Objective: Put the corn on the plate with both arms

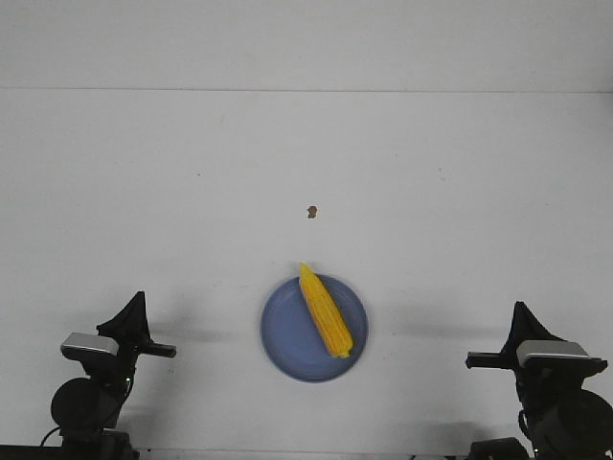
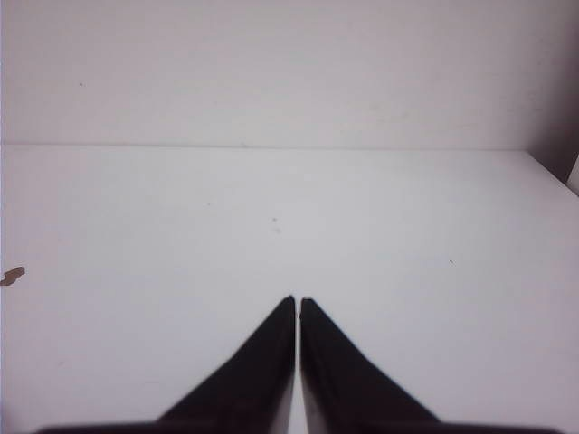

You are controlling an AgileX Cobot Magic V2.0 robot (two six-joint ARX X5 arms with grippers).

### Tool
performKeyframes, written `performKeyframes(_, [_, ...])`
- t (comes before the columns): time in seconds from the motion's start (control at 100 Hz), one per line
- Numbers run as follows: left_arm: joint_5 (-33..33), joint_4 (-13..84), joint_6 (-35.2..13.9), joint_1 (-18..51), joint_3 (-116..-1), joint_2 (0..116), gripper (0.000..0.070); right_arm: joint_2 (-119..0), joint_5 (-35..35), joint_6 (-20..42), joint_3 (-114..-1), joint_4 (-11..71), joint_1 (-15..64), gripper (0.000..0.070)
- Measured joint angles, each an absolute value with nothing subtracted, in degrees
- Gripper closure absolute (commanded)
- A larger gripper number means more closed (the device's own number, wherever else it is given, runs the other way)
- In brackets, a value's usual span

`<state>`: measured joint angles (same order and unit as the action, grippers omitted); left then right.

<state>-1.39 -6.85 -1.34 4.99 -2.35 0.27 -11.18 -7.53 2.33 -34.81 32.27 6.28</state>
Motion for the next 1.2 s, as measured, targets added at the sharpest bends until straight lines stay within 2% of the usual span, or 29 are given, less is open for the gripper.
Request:
performKeyframes(0.2, [-1.4, -10.0, -1.1, 4.4, -1.9, 0.2, 0.0685, -11.2, -7.5, 2.3, -34.8, 32.3, 6.3, 0.0688])
performKeyframes(1.2, [-1.4, -9.8, -1.1, 4.4, -1.9, 0.3, 0.0685, -11.2, -7.6, 2.3, -34.8, 32.3, 6.3, 0.0688])
